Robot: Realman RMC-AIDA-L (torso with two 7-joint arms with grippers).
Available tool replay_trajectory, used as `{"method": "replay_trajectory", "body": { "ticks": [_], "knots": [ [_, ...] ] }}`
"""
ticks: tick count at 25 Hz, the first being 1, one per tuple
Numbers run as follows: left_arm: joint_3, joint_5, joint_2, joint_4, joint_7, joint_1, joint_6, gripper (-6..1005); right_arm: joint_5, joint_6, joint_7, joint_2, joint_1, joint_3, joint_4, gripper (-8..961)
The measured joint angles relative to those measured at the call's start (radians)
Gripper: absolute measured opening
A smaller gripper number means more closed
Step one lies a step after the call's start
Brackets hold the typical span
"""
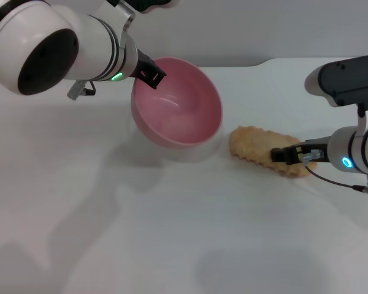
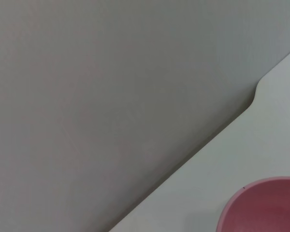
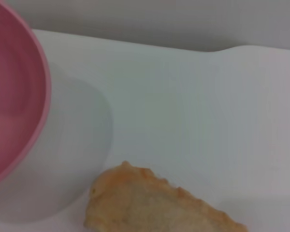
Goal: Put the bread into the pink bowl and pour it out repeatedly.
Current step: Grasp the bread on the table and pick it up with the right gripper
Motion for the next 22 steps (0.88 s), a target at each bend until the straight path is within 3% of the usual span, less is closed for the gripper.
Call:
{"method": "replay_trajectory", "body": {
  "ticks": [10, 17, 22],
  "knots": [
    [0.000, 0.000, 0.000, 0.003, 0.003, 0.004, -0.003, 30, 0.018, -0.046, 0.001, 0.000, 0.040, 0.001, 0.098, 742],
    [0.000, 0.000, 0.001, 0.010, 0.003, 0.007, -0.005, 31, 0.036, -0.025, -0.007, -0.004, 0.044, -0.010, 0.094, 738],
    [0.000, 0.000, 0.002, 0.010, 0.004, 0.008, -0.007, 30, 0.042, 0.000, -0.034, -0.005, 0.036, -0.004, 0.065, 592]
  ]
}}
